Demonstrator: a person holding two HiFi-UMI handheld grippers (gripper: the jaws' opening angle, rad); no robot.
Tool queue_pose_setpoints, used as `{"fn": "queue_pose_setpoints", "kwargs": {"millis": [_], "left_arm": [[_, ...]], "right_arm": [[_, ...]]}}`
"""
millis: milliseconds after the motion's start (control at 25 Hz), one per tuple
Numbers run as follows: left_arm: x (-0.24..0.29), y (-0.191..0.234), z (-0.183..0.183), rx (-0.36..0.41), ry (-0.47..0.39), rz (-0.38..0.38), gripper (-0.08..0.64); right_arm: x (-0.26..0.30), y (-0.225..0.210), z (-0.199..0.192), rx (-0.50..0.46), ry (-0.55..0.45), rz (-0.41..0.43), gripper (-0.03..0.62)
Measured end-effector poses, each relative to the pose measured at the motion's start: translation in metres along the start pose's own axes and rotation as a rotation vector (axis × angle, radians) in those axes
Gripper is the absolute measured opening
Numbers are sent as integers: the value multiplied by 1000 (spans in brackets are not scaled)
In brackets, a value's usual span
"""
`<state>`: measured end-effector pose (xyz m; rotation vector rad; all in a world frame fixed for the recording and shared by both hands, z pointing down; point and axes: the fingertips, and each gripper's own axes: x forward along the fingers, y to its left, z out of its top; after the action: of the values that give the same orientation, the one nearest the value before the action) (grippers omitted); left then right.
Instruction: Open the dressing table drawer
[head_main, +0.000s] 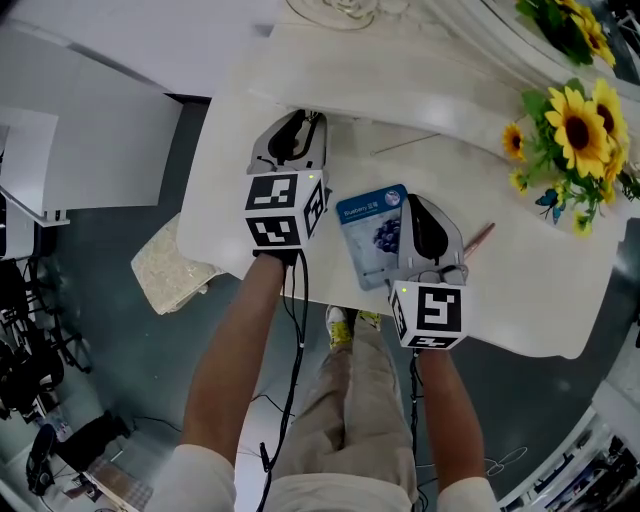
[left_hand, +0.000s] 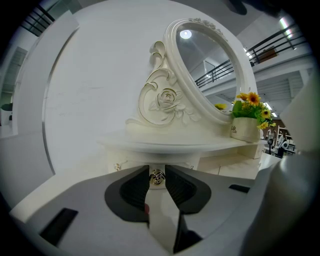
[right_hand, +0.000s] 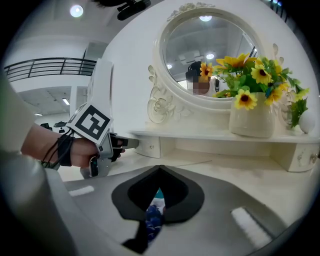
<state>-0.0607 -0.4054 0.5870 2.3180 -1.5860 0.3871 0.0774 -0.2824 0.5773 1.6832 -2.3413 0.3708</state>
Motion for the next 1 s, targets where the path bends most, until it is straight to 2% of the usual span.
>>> {"fn": "queue_pose_setpoints", "kwargs": {"millis": [1000], "left_arm": [[-13,-4,-4,-7,-9,8,101]], "right_arm": [[-2,1,1,4,-17,9,9]]}}
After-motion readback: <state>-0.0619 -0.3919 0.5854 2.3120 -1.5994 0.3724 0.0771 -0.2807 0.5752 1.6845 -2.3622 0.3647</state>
